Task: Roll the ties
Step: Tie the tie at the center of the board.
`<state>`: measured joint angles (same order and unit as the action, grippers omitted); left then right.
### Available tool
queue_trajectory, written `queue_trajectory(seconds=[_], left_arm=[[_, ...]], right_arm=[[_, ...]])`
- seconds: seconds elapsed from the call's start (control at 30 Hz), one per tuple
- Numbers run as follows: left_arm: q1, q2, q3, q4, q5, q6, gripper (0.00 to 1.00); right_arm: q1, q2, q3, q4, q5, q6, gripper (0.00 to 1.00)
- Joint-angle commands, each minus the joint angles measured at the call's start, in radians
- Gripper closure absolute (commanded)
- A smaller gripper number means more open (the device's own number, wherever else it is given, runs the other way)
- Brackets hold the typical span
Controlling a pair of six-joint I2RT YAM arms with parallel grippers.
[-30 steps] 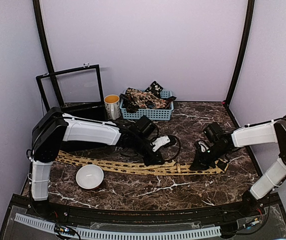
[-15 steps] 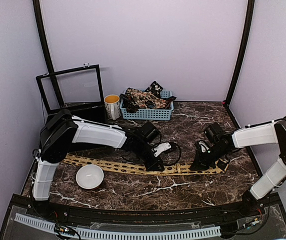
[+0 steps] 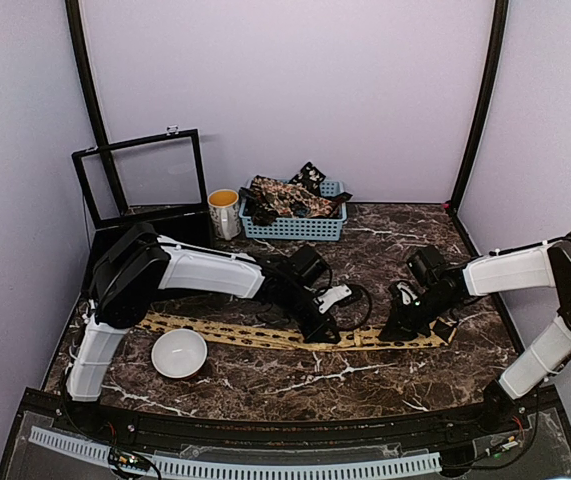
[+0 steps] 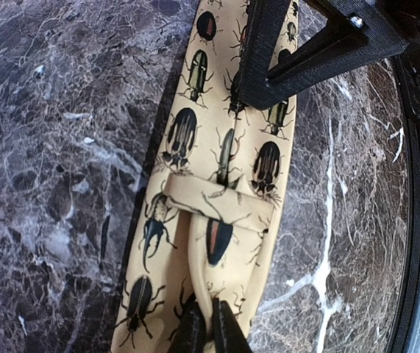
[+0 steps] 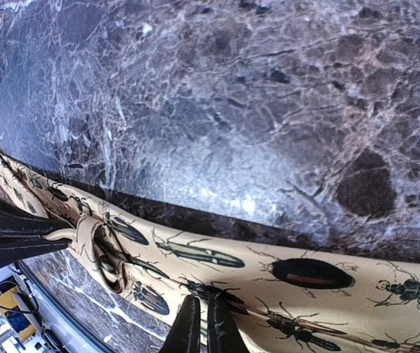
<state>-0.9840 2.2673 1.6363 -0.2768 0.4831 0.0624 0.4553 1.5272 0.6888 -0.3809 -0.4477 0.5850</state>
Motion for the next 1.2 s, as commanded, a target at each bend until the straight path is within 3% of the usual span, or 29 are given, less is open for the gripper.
queue_trajectory(seconds=[0.0, 0.27, 0.63, 1.17], left_arm=[[-0.008, 0.024, 0.035, 0.016, 0.025, -0.03, 0.94], [-0.022, 0.053, 0.062, 0.037, 0.009, -0.059, 0.94], [-0.024, 0.062, 0.068, 0.034, 0.002, -0.069, 0.93], [-0.024, 0.072, 0.082, 0.045, 0.008, -0.085, 0.93]], right_arm=[[-0.001, -0.007, -0.012, -0.001, 0.017, 0.006, 0.93], [0.002, -0.053, -0.03, 0.033, -0.01, 0.027, 0.9], [0.002, -0.082, -0.054, 0.165, -0.099, 0.087, 0.72], [0.012, 0.028, -0.047, 0.262, -0.203, 0.122, 0.69]])
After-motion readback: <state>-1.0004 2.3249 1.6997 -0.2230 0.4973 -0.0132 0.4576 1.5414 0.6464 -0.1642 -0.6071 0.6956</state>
